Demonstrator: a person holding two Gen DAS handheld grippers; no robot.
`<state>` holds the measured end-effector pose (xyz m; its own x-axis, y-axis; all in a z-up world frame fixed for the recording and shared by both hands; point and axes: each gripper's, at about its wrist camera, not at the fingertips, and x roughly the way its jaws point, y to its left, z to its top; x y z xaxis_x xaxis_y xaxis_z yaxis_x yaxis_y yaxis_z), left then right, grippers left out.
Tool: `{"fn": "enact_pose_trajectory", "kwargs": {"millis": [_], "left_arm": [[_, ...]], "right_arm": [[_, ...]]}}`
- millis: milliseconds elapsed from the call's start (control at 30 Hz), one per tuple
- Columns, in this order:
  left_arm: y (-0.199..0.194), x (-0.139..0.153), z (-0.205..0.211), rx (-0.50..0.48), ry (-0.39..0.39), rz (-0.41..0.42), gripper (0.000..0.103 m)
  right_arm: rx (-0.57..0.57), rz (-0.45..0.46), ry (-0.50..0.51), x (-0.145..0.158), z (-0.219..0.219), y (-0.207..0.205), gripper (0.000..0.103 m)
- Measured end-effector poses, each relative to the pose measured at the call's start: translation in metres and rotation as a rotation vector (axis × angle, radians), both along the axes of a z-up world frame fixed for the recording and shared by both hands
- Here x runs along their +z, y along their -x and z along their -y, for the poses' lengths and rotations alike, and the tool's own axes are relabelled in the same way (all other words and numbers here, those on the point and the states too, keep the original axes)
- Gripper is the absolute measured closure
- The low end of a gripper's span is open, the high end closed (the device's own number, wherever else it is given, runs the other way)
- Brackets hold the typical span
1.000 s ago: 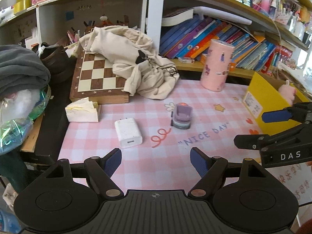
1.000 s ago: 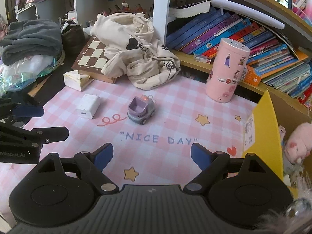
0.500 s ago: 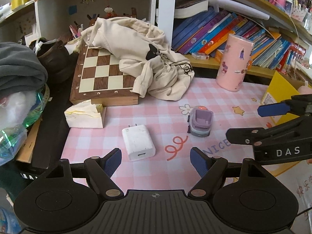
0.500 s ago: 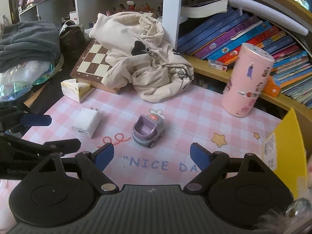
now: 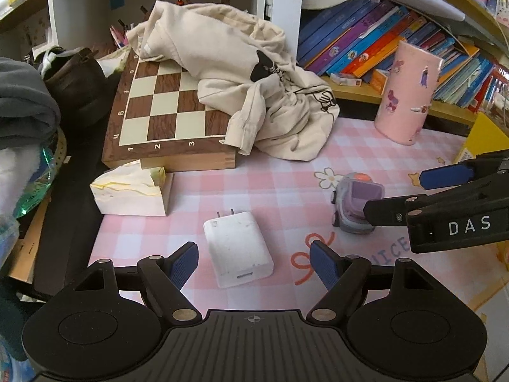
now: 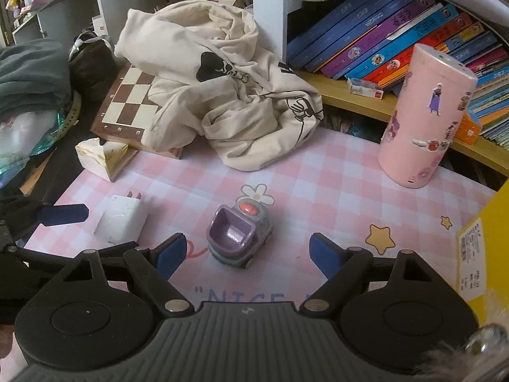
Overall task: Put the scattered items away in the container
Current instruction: 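Move the left gripper to the white charger while the right gripper approaches the purple toy car, then grasp the white charger with the left gripper while the right gripper grasps the purple toy car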
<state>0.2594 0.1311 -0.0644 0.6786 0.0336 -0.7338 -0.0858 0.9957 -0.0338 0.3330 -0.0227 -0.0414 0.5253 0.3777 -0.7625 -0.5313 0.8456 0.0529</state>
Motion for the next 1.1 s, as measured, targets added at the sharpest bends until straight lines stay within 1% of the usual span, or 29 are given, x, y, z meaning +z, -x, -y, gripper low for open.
{"fn": "enact_pose_trajectory", "kwargs": {"millis": [200, 400, 567, 600, 733, 767, 800, 833, 867, 900, 933, 967, 1100], "left_arm": [[-0.009, -0.011, -0.004, 0.006, 0.003, -0.021, 0.025], [-0.014, -0.02, -0.008, 0.026, -0.006, -0.034, 0.025], [-0.019, -0.023, -0.011, 0.037, -0.006, -0.034, 0.027], [-0.02, -0.023, -0.012, 0.037, -0.006, -0.034, 0.03], [-0.023, -0.024, -0.011, 0.034, -0.018, -0.03, 0.035], [-0.023, -0.024, -0.011, 0.034, -0.022, -0.028, 0.038], [-0.023, -0.024, -0.011, 0.035, -0.024, -0.026, 0.042], [-0.023, -0.023, -0.011, 0.035, -0.025, -0.024, 0.044], [-0.023, -0.023, -0.011, 0.033, -0.024, -0.022, 0.045], [-0.022, -0.023, -0.011, 0.03, -0.023, -0.02, 0.048], [-0.022, -0.023, -0.011, 0.028, -0.026, -0.019, 0.051], [-0.022, -0.023, -0.01, 0.026, -0.028, -0.017, 0.055], [-0.02, -0.023, -0.012, 0.031, -0.013, -0.012, 0.057]], "right_arm": [[0.017, -0.01, 0.006, -0.009, -0.011, -0.01, 0.018], [0.003, -0.021, 0.018, -0.02, -0.019, -0.02, 0.018], [-0.009, -0.029, 0.033, -0.028, -0.025, -0.026, 0.023], [-0.011, -0.033, 0.033, -0.029, -0.026, -0.028, 0.023], [-0.022, -0.037, 0.04, -0.033, -0.028, -0.032, 0.028], [-0.024, -0.037, 0.042, -0.034, -0.028, -0.033, 0.03], [-0.028, -0.04, 0.045, -0.035, -0.028, -0.034, 0.034], [-0.031, -0.043, 0.047, -0.035, -0.027, -0.034, 0.038], [-0.031, -0.045, 0.045, -0.036, -0.027, -0.035, 0.039], [-0.03, -0.047, 0.038, -0.035, -0.026, -0.035, 0.042], [-0.027, -0.049, 0.032, -0.035, -0.026, -0.035, 0.047], [-0.024, -0.05, 0.028, -0.035, -0.026, -0.035, 0.048], [-0.018, -0.045, 0.03, -0.035, -0.027, -0.032, 0.049]]}}
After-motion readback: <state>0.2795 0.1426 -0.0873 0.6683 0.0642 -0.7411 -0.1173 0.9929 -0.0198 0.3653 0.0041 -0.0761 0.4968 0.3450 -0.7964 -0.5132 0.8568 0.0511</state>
